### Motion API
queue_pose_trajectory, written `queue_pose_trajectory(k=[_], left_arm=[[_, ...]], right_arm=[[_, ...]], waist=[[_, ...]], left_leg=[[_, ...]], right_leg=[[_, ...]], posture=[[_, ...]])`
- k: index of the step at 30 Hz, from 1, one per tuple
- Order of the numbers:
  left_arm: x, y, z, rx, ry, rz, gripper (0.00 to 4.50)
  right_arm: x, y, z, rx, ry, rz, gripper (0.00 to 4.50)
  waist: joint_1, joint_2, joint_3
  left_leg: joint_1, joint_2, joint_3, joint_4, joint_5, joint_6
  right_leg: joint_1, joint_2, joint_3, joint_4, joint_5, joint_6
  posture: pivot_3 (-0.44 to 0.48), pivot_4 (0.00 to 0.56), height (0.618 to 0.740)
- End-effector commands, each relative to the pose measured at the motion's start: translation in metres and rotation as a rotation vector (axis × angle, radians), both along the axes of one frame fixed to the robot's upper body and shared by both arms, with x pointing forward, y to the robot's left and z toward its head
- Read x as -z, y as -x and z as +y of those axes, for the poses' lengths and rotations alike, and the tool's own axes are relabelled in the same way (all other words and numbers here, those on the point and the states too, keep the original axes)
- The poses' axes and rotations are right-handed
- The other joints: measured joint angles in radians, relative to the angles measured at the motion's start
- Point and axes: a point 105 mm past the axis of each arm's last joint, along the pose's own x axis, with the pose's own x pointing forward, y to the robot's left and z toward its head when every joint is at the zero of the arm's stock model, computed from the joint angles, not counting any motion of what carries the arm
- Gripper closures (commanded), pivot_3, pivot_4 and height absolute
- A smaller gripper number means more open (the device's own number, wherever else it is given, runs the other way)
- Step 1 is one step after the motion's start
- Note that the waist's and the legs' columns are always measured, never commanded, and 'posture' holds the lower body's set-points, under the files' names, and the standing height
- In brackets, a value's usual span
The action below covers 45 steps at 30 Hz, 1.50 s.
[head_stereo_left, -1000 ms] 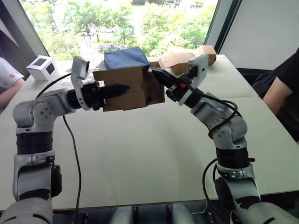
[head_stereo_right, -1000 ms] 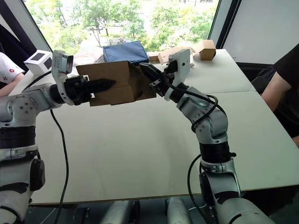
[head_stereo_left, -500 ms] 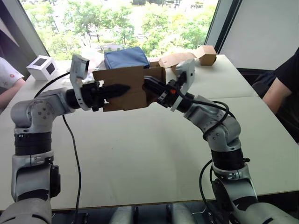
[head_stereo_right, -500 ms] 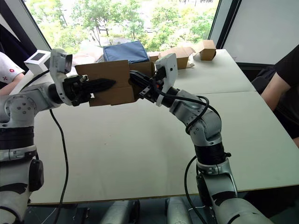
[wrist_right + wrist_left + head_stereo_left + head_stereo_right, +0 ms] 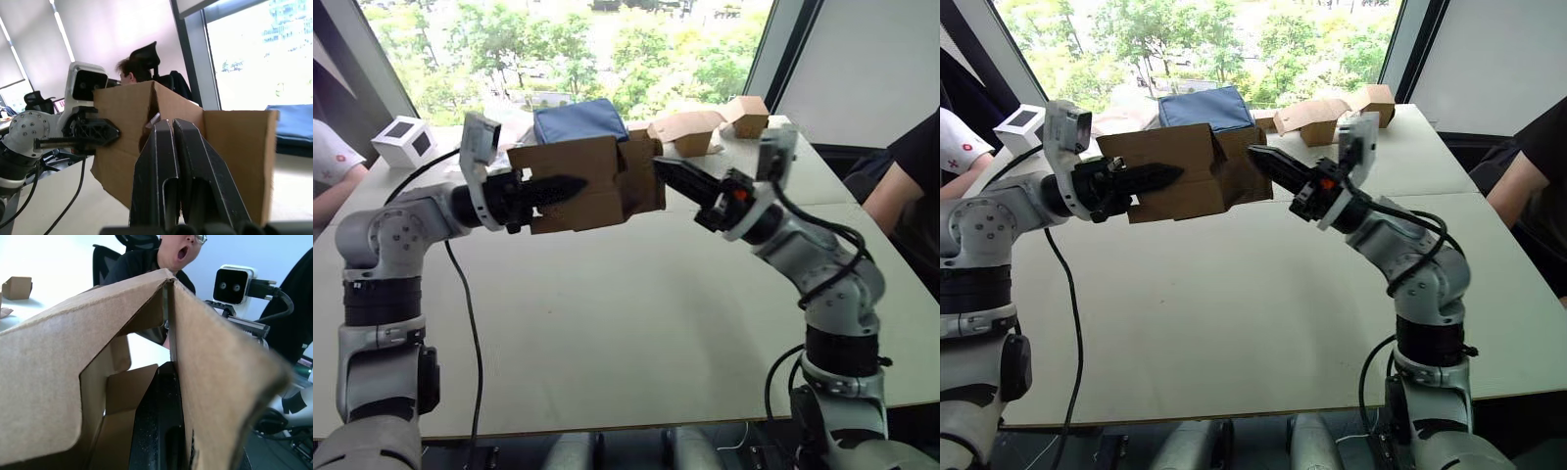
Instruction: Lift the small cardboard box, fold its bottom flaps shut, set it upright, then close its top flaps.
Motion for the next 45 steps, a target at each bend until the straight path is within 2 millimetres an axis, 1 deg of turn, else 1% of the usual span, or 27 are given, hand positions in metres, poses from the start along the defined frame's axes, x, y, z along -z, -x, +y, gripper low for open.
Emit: queue_pose_trajectory(k=[1,5,8,13,16,19,30,32,33,37,39,42,45], left_arm=[[-0.014,0.01,-0.005,0.028,-0.003,-0.072,4.5],[-0.016,0.013,-0.009,0.046,-0.004,-0.084,4.5],[-0.017,0.016,-0.014,0.068,-0.005,-0.09,4.5],[-0.014,0.015,-0.016,0.075,-0.017,-0.081,4.5],[-0.011,0.015,-0.018,0.083,-0.027,-0.071,4.5],[-0.008,0.015,-0.019,0.086,-0.036,-0.065,4.5],[-0.007,0.017,-0.022,0.096,-0.034,-0.062,4.5],[-0.007,0.017,-0.021,0.089,-0.036,-0.066,4.5],[-0.008,0.016,-0.019,0.085,-0.038,-0.066,4.5],[-0.01,0.016,-0.014,0.07,-0.039,-0.071,4.5],[-0.012,0.016,-0.013,0.066,-0.037,-0.074,4.5],[-0.013,0.016,-0.012,0.065,-0.033,-0.078,4.5],[-0.015,0.017,-0.014,0.072,-0.028,-0.084,4.5]], right_arm=[[0.014,0.011,-0.003,0.005,0.123,0.01,4.42],[0.036,0.012,0.004,0.019,0.231,0.018,4.42],[0.043,0.009,0.012,0.025,0.264,0.004,4.42],[0.037,0.005,0.021,0.029,0.232,-0.03,4.42],[0.027,0.008,0.029,-0.009,0.171,-0.042,4.42],[0.022,0.012,0.032,-0.041,0.139,-0.04,4.42],[0.023,0.014,0.043,-0.098,0.151,-0.043,4.42],[0.021,0.015,0.039,-0.1,0.154,-0.048,4.42],[0.017,0.016,0.034,-0.106,0.146,-0.051,4.42],[-0.009,0.024,0.007,-0.163,0.036,-0.027,4.42],[-0.019,0.02,-0.009,-0.147,-0.03,-0.009,4.42],[-0.024,0.002,-0.03,-0.039,-0.1,0.007,4.42],[-0.015,-0.029,-0.05,0.124,-0.161,0.043,4.42]], waist=[[0.0,0.0,0.0],[-0.006,0.0,0.0],[-0.003,0.0,0.0],[0.002,0.0,0.0],[0.0,0.0,0.0],[0.0,0.0,0.0],[0.0,0.0,0.0],[0.0,0.0,0.0],[0.0,0.0,0.0],[0.002,0.0,0.0],[0.002,0.0,0.0],[0.001,0.0,0.0],[-0.001,0.0,0.0]], left_leg=[[0.0,0.0,0.0,0.0,0.0,0.0],[0.0,0.0,0.0,0.0,0.0,0.0],[0.0,0.0,0.0,0.0,0.0,0.0],[0.0,0.0,0.0,0.0,0.0,0.0],[0.0,0.0,0.0,0.0,0.0,0.0],[0.0,0.0,0.0,0.0,0.0,0.0],[0.0,0.0,0.0,0.0,0.0,0.0],[0.0,0.0,0.0,0.0,0.0,0.0],[0.0,0.0,0.0,0.0,0.0,0.0],[0.0,0.0,0.0,0.0,0.0,0.0],[0.0,0.0,0.0,0.0,0.0,0.0],[0.0,0.0,0.0,0.0,0.0,0.0],[0.0,0.0,0.0,0.0,0.0,0.0]], right_leg=[[0.0,0.0,0.0,0.0,0.0,0.0],[0.0,0.001,0.0,0.0,0.0,0.0],[0.0,0.001,0.0,0.0,0.0,0.0],[0.0,0.0,0.0,0.0,0.0,0.0],[0.0,0.0,0.0,0.0,0.0,0.0],[0.0,0.0,0.0,0.0,0.0,0.0],[0.0,0.0,0.0,0.0,0.0,0.0],[0.0,0.0,0.0,0.0,0.0,0.0],[0.0,0.0,0.0,0.0,0.0,0.0],[0.001,0.0,0.0,-0.001,0.0,0.0],[0.001,0.0,0.0,-0.001,0.0,0.0],[0.001,0.0,0.0,-0.001,0.0,0.0],[0.001,0.0,0.0,-0.001,0.0,0.0]], posture=[[0.0,0.15,0.74],[0.0,0.15,0.74],[0.0,0.15,0.74],[0.0,0.15,0.74],[0.0,0.15,0.74],[0.0,0.15,0.74],[0.0,0.15,0.74],[0.0,0.15,0.74],[0.0,0.15,0.74],[0.0,0.15,0.74],[0.0,0.15,0.74],[0.0,0.15,0.74],[0.0,0.15,0.74]])
